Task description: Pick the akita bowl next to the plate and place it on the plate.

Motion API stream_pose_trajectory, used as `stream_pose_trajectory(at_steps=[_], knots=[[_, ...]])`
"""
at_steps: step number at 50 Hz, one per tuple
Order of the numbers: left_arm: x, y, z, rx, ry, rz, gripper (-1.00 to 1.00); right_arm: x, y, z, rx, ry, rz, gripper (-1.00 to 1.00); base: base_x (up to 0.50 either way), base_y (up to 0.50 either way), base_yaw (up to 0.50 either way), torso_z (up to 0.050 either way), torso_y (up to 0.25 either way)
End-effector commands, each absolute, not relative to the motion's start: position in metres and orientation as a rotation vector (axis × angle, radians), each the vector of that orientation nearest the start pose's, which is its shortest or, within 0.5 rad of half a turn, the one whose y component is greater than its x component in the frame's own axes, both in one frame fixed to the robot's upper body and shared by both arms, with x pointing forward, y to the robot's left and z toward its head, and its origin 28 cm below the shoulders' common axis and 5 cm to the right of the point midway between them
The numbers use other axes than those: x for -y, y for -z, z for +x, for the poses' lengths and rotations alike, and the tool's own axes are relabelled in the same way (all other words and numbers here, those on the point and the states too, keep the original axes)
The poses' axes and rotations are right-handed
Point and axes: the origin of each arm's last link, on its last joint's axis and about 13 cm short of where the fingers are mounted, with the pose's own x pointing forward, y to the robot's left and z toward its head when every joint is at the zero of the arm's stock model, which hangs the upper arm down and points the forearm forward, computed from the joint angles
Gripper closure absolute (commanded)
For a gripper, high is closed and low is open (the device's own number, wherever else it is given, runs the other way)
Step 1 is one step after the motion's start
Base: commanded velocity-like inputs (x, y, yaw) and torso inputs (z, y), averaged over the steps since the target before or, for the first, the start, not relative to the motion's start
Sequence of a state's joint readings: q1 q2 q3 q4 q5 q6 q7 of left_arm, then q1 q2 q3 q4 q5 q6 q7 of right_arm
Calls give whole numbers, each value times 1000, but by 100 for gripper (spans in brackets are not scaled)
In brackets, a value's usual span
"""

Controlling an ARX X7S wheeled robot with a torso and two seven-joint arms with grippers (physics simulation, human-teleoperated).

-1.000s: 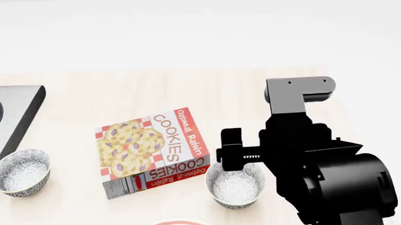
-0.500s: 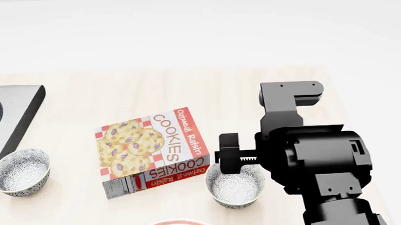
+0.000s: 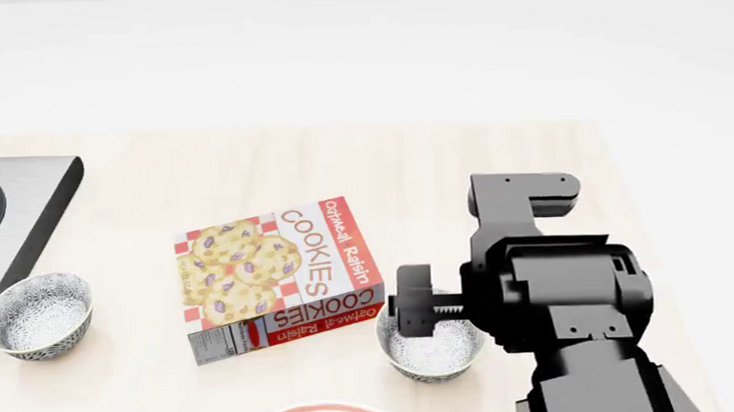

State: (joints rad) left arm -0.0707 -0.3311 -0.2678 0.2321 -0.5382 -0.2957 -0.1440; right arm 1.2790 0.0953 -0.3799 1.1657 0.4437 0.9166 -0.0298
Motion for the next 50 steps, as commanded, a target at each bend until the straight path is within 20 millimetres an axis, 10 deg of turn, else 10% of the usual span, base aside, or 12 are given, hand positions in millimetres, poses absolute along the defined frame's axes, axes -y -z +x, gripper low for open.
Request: stream_pose_trajectory(at_steps=[1,50], knots=[[-314,-88,220,84,-254,-204,-100,110,-143,393,-864,-108,47,-100,0,0,0,0,0],[-314,-87,220,84,-255,-203,-100,116,-121,383,-929,-107,117,-100,0,0,0,0,0]])
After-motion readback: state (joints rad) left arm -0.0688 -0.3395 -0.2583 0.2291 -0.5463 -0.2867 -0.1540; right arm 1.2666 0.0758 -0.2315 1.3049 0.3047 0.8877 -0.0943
